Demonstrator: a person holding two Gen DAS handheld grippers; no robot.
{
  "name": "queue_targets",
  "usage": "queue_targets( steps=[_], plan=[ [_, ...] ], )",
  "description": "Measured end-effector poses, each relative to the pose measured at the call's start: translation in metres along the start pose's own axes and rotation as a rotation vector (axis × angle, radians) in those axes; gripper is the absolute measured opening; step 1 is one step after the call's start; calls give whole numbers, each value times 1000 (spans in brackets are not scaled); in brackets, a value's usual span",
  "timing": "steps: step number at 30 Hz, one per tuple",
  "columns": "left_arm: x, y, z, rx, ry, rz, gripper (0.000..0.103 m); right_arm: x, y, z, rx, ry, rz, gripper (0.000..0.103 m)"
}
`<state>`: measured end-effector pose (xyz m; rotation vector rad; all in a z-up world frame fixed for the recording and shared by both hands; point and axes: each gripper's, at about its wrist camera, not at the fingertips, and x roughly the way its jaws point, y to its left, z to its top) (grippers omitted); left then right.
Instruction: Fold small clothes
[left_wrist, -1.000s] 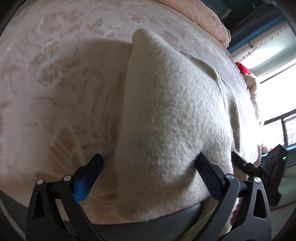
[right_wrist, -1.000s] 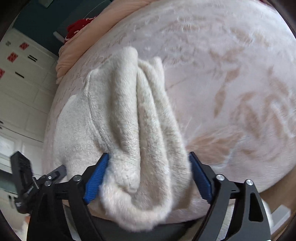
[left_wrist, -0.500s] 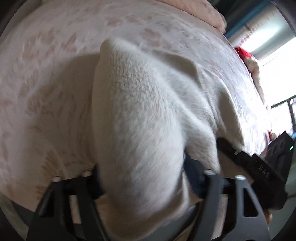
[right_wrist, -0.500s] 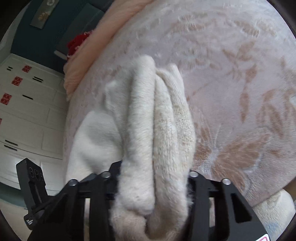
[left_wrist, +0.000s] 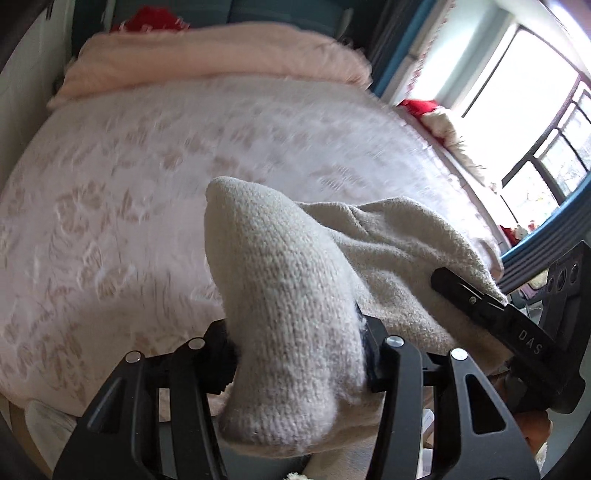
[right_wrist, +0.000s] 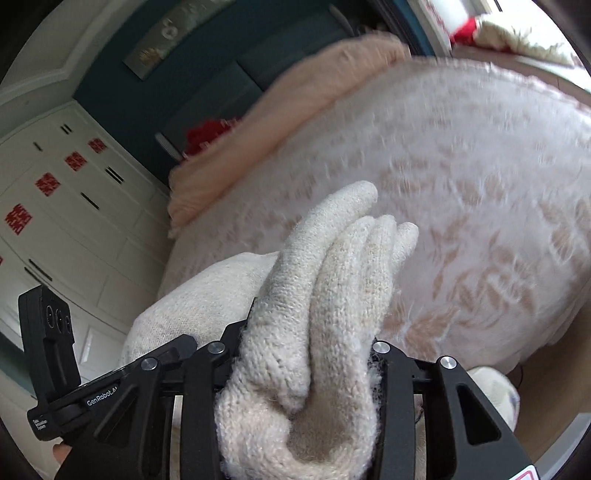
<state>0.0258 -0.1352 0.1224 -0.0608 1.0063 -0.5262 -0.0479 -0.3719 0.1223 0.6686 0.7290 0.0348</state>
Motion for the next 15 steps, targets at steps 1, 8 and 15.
queue_targets(
  steps=[1,8,15],
  plan=[
    [-10,-5,2,9,-23,-10,49,-13,6,2,-12,-30,7,37],
    [-112,-37,24,105,-245,-76,49,-104,65,25,-140,-277,85,37],
    [-219,-38,44,210,-519,-124,50,-175,146,41,-341,-525,195,37]
  ],
)
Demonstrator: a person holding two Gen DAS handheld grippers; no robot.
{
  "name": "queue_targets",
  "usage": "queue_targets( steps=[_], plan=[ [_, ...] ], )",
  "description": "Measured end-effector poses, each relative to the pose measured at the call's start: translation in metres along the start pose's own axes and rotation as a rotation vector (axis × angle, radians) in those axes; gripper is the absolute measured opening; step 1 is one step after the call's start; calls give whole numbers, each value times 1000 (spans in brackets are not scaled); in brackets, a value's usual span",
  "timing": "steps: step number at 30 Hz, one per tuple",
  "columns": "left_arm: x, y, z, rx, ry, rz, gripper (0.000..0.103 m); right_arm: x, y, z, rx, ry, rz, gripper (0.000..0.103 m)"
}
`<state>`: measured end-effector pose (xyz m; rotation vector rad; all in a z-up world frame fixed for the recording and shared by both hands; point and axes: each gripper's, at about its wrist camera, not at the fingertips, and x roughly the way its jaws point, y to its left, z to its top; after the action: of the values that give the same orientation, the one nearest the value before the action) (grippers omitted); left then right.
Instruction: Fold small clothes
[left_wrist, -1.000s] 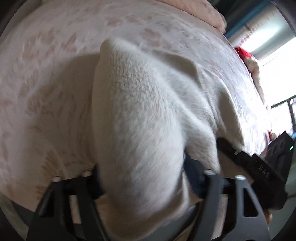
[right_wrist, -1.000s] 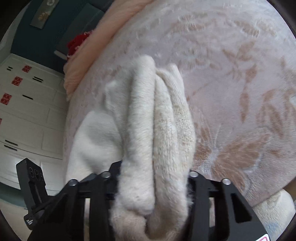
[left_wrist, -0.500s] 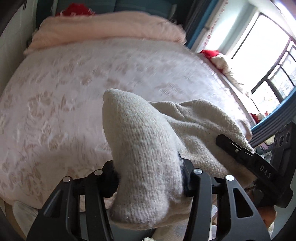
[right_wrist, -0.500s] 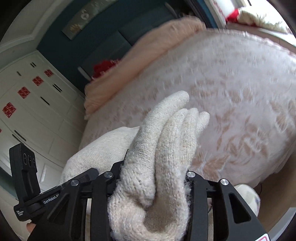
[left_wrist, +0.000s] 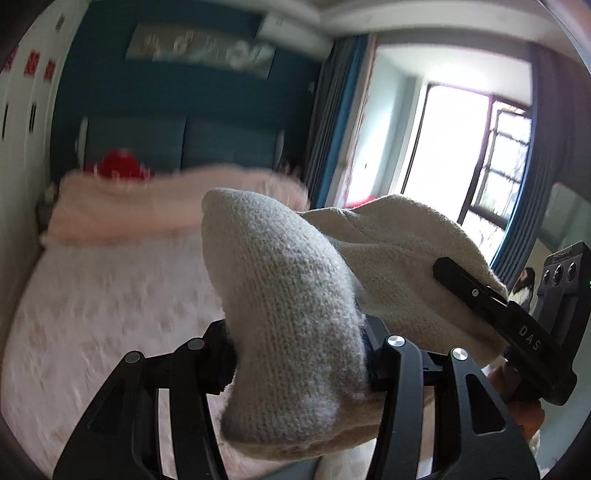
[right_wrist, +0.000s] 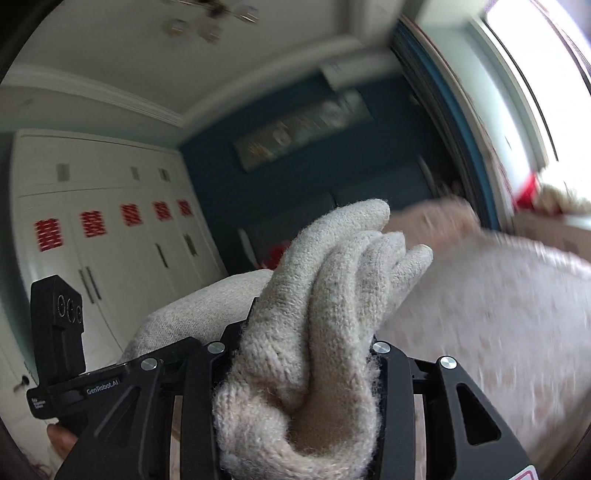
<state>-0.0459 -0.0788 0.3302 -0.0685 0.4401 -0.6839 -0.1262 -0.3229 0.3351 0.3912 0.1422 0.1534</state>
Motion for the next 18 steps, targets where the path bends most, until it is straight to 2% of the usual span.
queue_targets(
  steps=[6,11,14,18],
  plan=[
    [-55,22,33,57,-209,-2,52,5,56,37,-116,-133,120,38],
    [-82,54,43,125,-337,63,54,41,81,43,-135,-143,218,39],
    [-82,80,44,133,-351,107,55,77,92,35,-134,-103,254,39],
    [-52,133,27,90,-292,157,55,145,93,-4,-96,15,262,40]
  ],
)
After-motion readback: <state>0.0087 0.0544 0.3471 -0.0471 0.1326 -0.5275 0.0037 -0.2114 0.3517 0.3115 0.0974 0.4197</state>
